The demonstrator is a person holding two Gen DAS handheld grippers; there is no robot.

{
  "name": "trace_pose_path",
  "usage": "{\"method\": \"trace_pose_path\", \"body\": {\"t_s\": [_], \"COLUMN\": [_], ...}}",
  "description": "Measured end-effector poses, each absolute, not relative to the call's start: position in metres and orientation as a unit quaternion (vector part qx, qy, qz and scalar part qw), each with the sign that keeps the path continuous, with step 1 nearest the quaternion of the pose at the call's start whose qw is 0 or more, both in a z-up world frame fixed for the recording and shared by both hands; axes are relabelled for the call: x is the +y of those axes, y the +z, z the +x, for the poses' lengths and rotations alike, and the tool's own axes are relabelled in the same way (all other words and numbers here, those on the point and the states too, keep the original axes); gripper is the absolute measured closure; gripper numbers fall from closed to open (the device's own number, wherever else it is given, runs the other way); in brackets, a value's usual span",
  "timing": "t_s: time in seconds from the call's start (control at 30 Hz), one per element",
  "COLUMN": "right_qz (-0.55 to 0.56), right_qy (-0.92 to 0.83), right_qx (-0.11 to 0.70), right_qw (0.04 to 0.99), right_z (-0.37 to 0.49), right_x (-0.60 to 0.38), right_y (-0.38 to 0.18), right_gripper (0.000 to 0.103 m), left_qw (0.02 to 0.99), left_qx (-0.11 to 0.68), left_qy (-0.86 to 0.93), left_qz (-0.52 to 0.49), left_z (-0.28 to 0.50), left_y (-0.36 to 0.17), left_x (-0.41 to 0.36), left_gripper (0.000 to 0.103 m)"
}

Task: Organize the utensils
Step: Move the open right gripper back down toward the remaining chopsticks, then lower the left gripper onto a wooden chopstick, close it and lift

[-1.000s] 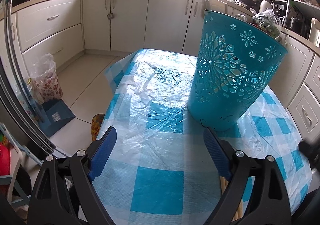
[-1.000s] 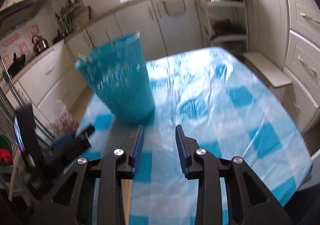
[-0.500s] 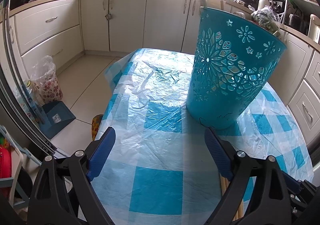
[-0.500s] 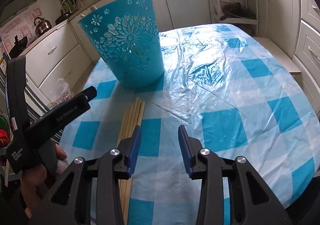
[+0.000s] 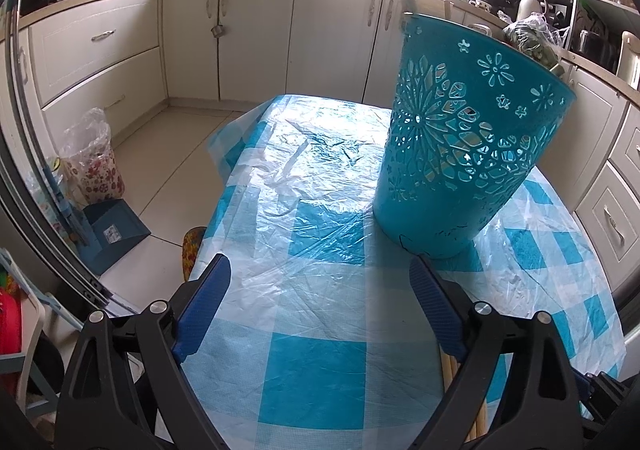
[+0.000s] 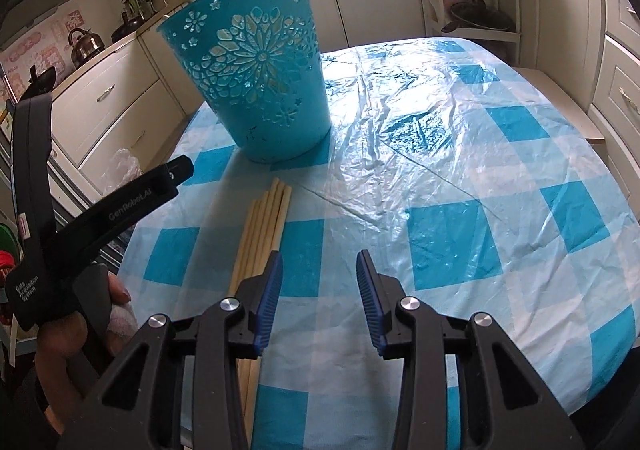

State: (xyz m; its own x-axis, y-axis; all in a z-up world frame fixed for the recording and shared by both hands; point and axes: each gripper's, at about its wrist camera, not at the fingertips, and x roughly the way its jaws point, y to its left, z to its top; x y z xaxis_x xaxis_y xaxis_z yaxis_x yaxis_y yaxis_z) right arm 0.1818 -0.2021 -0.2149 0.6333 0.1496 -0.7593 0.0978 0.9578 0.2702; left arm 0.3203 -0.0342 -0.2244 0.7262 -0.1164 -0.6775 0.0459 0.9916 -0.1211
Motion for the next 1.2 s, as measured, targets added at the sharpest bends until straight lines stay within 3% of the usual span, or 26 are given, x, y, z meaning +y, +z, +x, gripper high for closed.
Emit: {"method": "trace_pose_path", "body": {"t_s": [0.43,1.07,1.2], "right_qz": [0.141,0.079,0.037], "right_qy": [0.026,0.029,0.021], "right_qx": [0.427,0.435,0.436], "right_qw": [0.893,0.897,0.899], "right_z": [0.183,0.225,0.229], "right_x": [-0.200,-0.181,-0.180], "right_y": [-0.216,-0.228,-0.229], "right_gripper": [0.065,0.065,0.077], "left_qw": [0.896,0.899,0.899], "left_qx": [0.408,0.407,0.408], "left_qy": [-0.046,-0.047,-0.047], "left_qz": [-0.169,-0.154,-0.153], "left_z": [0.337,0.336,0.336], "left_y": [-0.239,-0.238,-0.238], "left_x": [0.008,-0.002,-0.002], "left_gripper": [0.016,0.016,0.016]}}
